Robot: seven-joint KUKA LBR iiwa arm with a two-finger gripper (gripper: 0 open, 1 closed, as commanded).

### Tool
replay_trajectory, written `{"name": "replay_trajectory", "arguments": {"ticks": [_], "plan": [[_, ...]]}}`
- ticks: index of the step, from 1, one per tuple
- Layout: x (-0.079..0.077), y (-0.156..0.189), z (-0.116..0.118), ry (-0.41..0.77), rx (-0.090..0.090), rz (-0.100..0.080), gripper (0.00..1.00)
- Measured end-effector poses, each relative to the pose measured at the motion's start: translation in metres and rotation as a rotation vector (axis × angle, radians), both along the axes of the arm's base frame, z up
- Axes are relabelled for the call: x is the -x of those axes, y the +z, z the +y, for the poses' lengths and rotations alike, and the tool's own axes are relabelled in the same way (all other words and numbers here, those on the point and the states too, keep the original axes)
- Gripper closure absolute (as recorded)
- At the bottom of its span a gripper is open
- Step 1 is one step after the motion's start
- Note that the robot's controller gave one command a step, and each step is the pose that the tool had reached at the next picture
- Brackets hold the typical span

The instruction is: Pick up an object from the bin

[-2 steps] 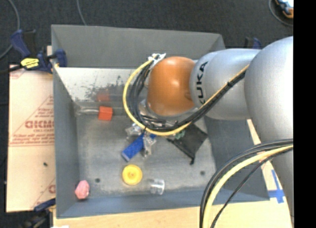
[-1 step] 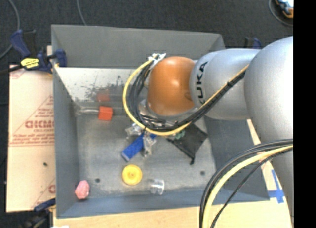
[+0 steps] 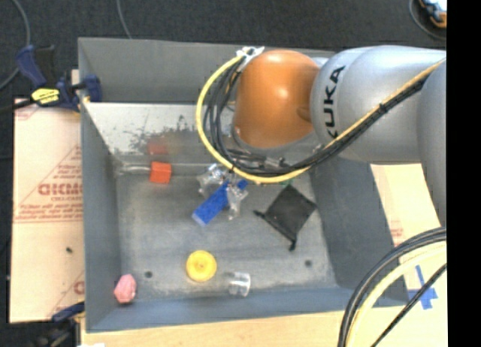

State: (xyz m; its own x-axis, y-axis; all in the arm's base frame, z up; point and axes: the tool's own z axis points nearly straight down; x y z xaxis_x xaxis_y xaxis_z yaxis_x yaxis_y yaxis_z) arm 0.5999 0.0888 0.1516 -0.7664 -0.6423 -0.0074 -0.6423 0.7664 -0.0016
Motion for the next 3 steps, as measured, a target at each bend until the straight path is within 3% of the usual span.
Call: {"name": "replay_trajectory", "arguments": {"ticks": [1, 2, 3], "plan": [[0.0, 0.081, 0.001, -0.063, -0.003, -0.012, 1.0], [0.001, 0.086, 0.008, -0.019, -0.001, -0.005, 1.0], [-0.012, 0.071, 0.008, -0.004, -0.004, -0.015, 1.0]]}}
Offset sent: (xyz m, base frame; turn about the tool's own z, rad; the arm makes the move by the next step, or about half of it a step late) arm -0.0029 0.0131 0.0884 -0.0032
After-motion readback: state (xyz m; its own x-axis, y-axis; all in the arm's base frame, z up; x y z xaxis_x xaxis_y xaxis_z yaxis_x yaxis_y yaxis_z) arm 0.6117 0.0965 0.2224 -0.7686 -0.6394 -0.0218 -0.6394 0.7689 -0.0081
